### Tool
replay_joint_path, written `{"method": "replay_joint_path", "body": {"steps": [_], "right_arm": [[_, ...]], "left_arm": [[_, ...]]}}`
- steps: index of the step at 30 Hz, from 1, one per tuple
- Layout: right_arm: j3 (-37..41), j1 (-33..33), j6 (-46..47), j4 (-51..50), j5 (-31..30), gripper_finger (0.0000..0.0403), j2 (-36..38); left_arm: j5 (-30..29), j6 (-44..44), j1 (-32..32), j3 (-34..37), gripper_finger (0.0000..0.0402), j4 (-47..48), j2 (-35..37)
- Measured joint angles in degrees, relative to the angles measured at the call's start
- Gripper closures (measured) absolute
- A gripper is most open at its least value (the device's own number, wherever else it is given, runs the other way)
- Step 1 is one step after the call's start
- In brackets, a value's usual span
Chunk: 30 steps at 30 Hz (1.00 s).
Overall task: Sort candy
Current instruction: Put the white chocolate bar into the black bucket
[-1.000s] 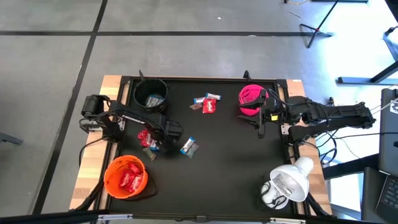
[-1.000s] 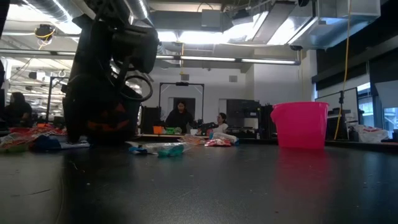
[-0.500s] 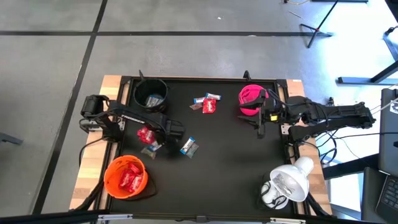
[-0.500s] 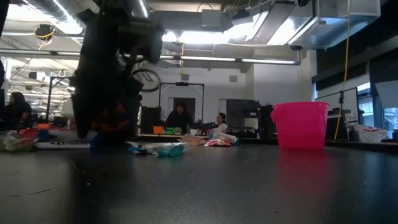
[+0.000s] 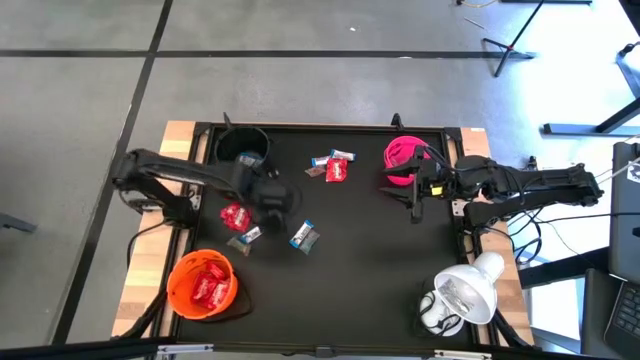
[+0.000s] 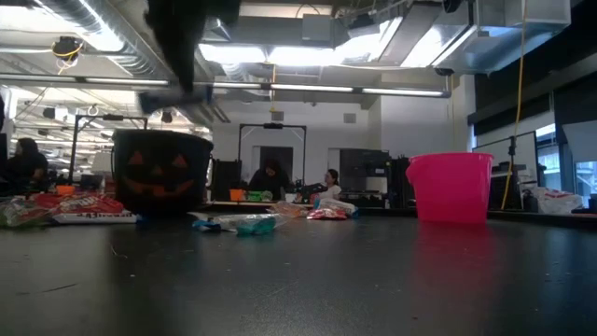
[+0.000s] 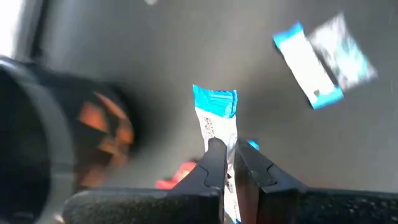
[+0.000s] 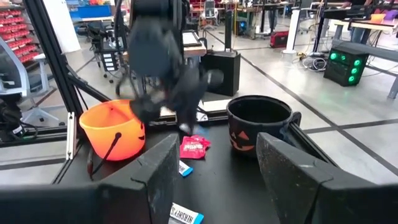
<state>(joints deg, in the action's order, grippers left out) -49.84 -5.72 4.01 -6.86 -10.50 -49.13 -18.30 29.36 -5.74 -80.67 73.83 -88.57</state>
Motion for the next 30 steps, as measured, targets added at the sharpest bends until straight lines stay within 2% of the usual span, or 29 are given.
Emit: {"method": "replay_joint_path", "body": {"steps": [3,6,11,17,22,30], "right_arm": [[0.0,0.0,0.0,-0.19,0.0,0.019,-0.21],[-0.02,0.0,0.07,0.14,0.0,0.019,-0.72],[0.0,0.0,0.09,-0.01,0.0,0.019,-1.22],[0.0,0.0,0.16,-0.1,0.02,0.019,-1.56],[0.0,0.0,0.17,-0.27,0.02,0.019,-1.72],[0.0,0.0,0.17,-0.67,0.02,0.019,-1.72]], "left_arm": [[-4.51,-4.25,2.81,-2.68,0.0401,0.35,4.5],[-5.1,-8.62,8.72,-3.23,0.0401,0.02,9.18],[-2.24,-14.63,21.6,-3.23,0.0401,0.35,13.4],[3.46,-21.87,32.9,-3.21,0.0401,0.17,13.22],[6.34,-24.4,38.17,-2.36,0.0401,-0.72,12.35],[8.49,-25.48,41.77,2.34,0.0392,-1.99,12.43]]}}
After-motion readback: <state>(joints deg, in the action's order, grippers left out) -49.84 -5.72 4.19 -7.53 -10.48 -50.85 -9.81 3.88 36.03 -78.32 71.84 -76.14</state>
